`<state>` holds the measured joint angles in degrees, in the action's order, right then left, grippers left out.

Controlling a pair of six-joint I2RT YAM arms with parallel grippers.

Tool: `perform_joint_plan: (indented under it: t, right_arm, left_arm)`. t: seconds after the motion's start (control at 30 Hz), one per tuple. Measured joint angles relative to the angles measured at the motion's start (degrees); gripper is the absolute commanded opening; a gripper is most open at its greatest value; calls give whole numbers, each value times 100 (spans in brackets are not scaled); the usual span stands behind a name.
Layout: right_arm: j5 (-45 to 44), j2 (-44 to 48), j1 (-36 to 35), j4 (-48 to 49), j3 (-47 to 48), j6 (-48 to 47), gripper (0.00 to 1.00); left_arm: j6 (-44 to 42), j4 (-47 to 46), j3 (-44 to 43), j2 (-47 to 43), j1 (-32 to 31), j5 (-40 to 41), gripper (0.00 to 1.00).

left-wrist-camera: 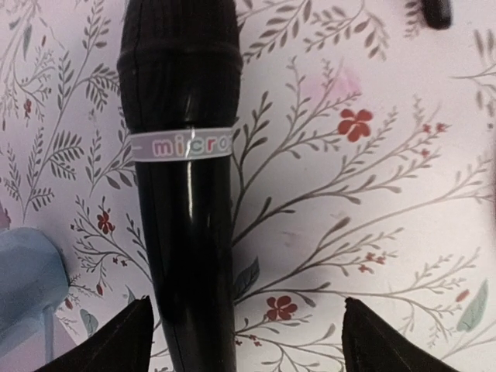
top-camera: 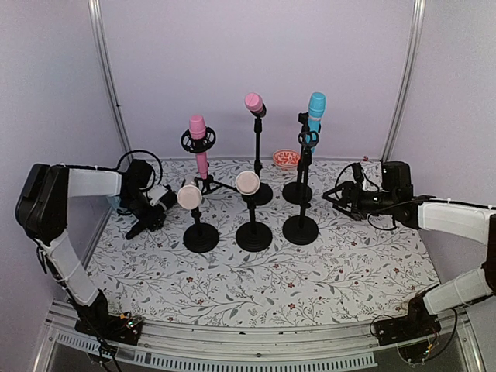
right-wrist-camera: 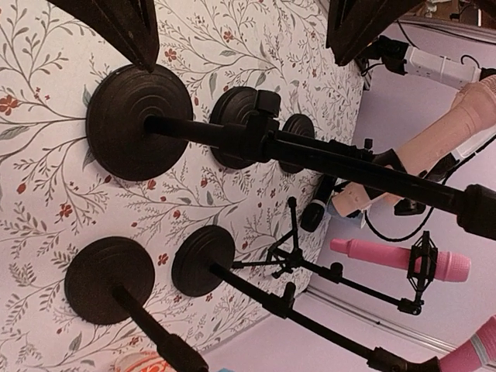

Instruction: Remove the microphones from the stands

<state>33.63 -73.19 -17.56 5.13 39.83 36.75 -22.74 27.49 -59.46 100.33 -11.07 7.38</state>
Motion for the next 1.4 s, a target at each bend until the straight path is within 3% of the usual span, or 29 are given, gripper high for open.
perform_joint_plan:
  t: [0.23, 0.57, 1.0, 1.4]
  right_arm:
    - [780, -872, 2, 472, 4, 313, 68]
    - [1062, -1364, -199, 844, 385, 450, 58]
    - [691, -1875, -533, 743, 953, 402, 42]
    - [79, -2017, -732, 284, 1248, 181, 36]
  left_arm:
    - [70, 511, -323, -710, -37, -627, 86]
    - [50, 1016, -643, -1388, -48, -1322, 88]
    - [-20, 1390, -1003, -1617, -66, -1722, 88]
    - [-120, 1427, -1001, -1648, -116, -1749, 87]
